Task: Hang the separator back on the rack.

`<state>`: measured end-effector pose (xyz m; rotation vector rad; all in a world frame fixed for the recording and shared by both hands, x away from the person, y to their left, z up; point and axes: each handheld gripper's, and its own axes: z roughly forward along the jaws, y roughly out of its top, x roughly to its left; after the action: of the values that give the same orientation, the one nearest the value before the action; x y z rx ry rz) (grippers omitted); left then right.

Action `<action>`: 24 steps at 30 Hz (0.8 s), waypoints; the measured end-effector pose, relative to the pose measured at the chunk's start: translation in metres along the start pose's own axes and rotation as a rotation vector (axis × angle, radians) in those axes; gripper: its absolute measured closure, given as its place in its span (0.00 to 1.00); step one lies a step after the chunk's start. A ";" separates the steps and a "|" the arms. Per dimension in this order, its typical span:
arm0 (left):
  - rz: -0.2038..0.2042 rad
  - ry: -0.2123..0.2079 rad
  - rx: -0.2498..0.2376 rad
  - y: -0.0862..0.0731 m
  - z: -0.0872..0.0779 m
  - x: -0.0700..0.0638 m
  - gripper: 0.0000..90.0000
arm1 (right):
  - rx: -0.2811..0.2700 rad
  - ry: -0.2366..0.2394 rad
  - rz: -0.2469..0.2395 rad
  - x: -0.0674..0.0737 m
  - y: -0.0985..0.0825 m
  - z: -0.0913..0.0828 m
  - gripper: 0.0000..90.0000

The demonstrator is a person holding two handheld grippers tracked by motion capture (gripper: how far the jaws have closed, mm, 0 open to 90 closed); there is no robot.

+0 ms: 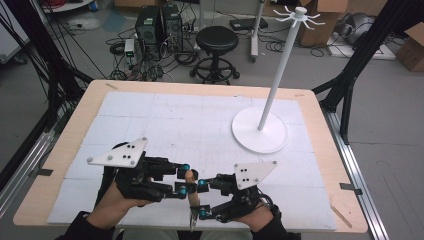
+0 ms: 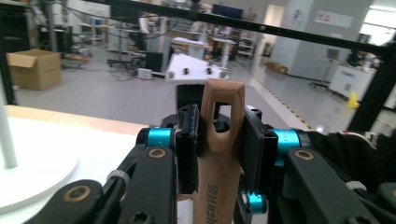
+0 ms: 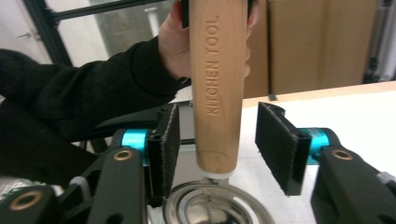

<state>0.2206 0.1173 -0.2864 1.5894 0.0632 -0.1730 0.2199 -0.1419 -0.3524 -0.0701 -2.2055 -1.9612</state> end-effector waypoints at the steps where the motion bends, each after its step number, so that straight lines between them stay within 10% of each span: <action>1: 0.002 -0.013 -0.001 0.000 0.000 -0.001 0.77 | 0.003 0.008 0.006 0.001 0.000 0.001 0.59; 7: 0.004 -0.045 0.000 0.001 0.001 -0.004 0.77 | -0.004 0.066 -0.025 0.005 -0.002 0.003 0.76; 10: -0.009 0.006 -0.012 0.000 0.000 -0.004 0.76 | -0.012 0.046 -0.018 0.005 -0.002 0.002 0.77; 14: -0.034 0.186 -0.001 0.001 -0.003 -0.008 0.44 | -0.020 -0.143 0.060 0.005 -0.001 -0.003 0.77; 19: -0.047 0.352 0.016 0.003 -0.007 -0.005 0.44 | -0.013 -0.342 0.049 0.010 0.003 -0.006 0.77; 24: -0.061 0.371 0.003 0.004 -0.005 0.001 0.47 | 0.015 -0.470 0.041 0.013 0.004 -0.003 0.77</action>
<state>0.2229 0.1220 -0.2828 1.6071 0.3996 0.0770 0.2084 -0.1459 -0.3458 -0.6286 -2.4622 -2.0686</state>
